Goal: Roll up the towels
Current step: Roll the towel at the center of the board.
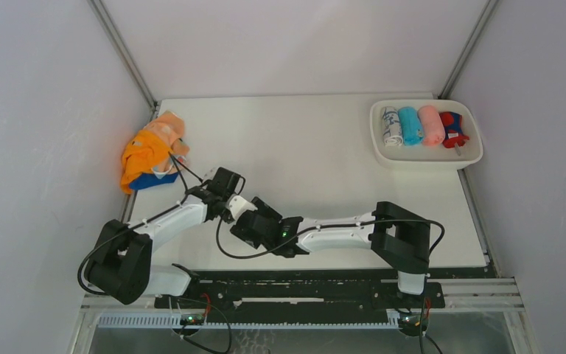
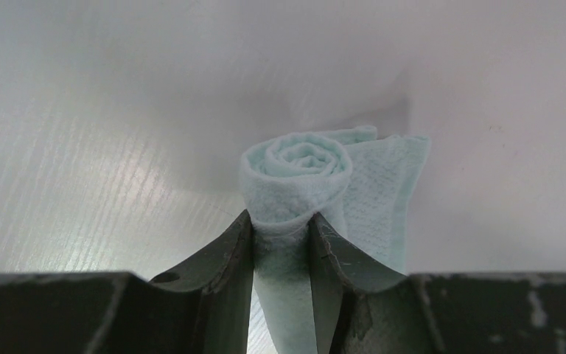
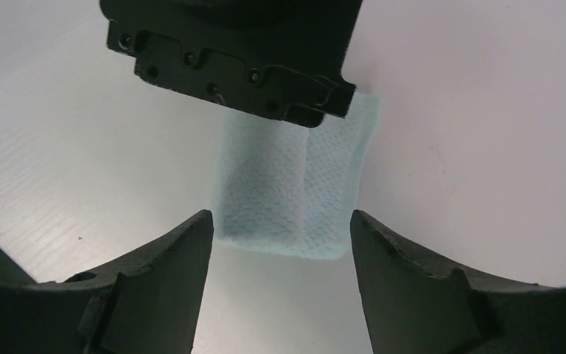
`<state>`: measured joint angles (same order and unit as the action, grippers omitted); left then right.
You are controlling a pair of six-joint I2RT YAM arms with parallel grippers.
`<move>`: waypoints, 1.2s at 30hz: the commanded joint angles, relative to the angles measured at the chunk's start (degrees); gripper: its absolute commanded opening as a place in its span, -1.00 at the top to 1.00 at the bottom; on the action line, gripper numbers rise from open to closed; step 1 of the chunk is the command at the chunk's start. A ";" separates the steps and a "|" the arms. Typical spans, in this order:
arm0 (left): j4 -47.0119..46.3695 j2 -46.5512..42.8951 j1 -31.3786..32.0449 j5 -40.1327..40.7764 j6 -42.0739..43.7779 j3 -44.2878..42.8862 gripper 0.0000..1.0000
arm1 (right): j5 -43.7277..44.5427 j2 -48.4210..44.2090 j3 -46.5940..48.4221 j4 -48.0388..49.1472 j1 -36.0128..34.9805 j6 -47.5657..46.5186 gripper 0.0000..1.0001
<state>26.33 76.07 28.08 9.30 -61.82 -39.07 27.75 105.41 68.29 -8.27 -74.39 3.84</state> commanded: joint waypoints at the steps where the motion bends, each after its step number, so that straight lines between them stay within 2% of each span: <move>1: -0.66 -1.19 2.96 1.95 0.27 -0.43 0.30 | 0.31 4.21 3.88 -1.25 -1.11 -3.41 -0.33; 6: -1.64 -1.45 2.80 1.46 -0.65 0.87 0.29 | -5.59 0.47 -1.55 4.54 -1.29 -3.10 -0.31; 13: -3.04 -1.72 2.15 0.19 -1.31 2.35 0.30 | -4.66 -3.01 -7.60 12.38 -1.37 -3.98 -0.26; 29: -4.60 -1.72 2.13 -0.99 -4.02 3.80 0.31 | -2.03 2.14 -5.99 14.88 -2.65 -8.68 -0.17; 32: -4.71 -1.88 2.07 -1.15 -4.26 4.02 0.31 | -1.42 3.18 -6.02 13.90 -2.69 -8.56 -0.01; 36: -4.71 -2.47 1.86 -1.03 -4.87 4.53 0.30 | -2.56 2.14 -7.69 11.74 -2.34 -5.55 0.48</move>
<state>21.89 75.13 29.85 8.69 -65.41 -36.32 26.00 108.27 60.47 4.10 -76.31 -4.01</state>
